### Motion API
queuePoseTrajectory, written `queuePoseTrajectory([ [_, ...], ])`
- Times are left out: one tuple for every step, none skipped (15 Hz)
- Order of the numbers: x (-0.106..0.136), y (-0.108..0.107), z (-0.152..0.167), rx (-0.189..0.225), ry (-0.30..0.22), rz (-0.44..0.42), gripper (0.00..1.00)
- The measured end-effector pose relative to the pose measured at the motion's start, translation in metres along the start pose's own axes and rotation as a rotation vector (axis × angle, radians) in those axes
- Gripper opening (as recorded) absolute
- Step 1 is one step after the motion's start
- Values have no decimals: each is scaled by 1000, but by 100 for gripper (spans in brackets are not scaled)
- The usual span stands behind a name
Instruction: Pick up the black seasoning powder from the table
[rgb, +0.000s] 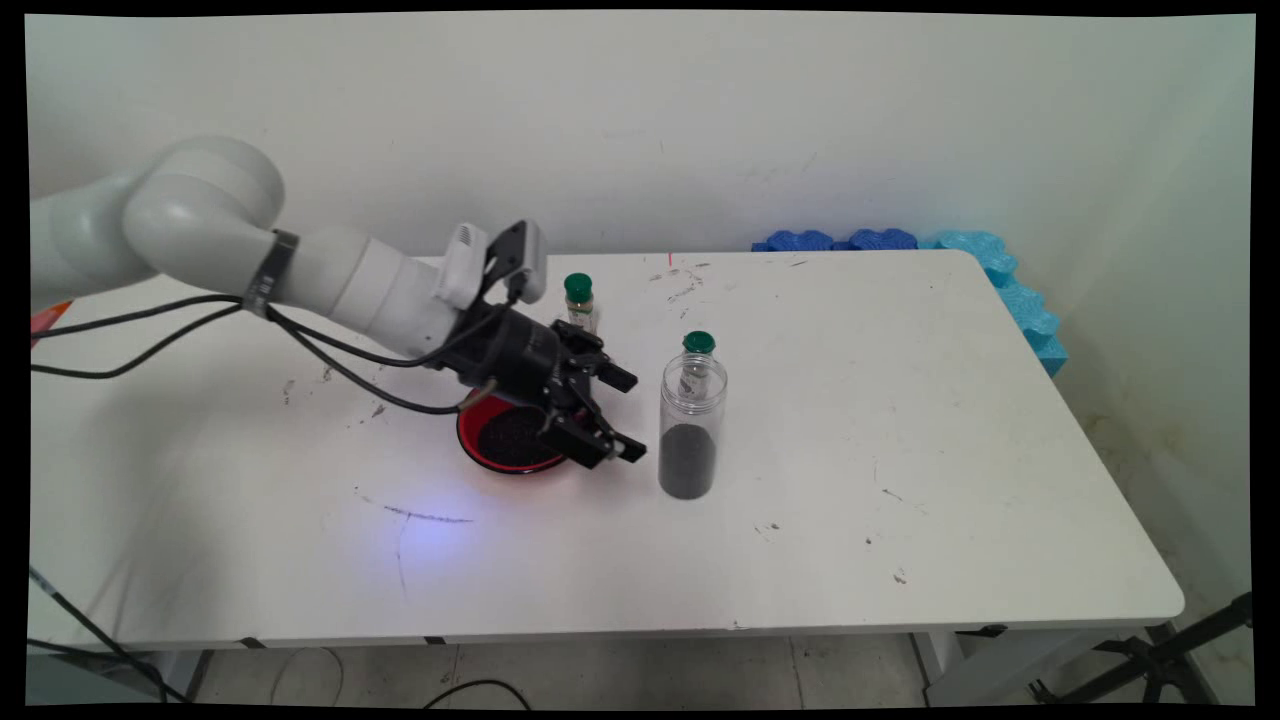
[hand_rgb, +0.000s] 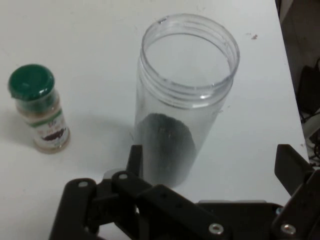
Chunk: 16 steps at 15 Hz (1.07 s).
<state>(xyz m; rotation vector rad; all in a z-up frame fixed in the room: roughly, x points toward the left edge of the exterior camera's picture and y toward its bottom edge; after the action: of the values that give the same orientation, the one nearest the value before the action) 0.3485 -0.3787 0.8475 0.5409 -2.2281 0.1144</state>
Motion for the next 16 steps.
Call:
queuePoseTrajectory([
  [1, -1, 5, -4, 2, 4, 100],
  [2, -3, 9, -7, 3, 7, 100],
  [3, -4, 14, -8, 5, 10, 100],
  [4, -6, 18, -9, 6, 11, 100],
  [6, -7, 22, -11, 8, 13, 100],
  [7, -9, 26, -12, 9, 14, 100],
  [8, -10, 29, -13, 10, 16, 100],
  [9, -11, 33, -16, 11, 18, 100],
  [9, -12, 35, -17, 12, 19, 100],
  [10, -13, 37, -19, 13, 20, 100],
  [10, -13, 39, -20, 13, 21, 100],
  [11, -14, 40, -21, 14, 21, 100],
  [12, -15, 43, -23, 15, 22, 100],
  [12, -15, 45, -24, 16, 22, 100],
  [13, -16, 48, -26, 18, 23, 100],
  [14, -17, 49, -27, 19, 23, 100],
])
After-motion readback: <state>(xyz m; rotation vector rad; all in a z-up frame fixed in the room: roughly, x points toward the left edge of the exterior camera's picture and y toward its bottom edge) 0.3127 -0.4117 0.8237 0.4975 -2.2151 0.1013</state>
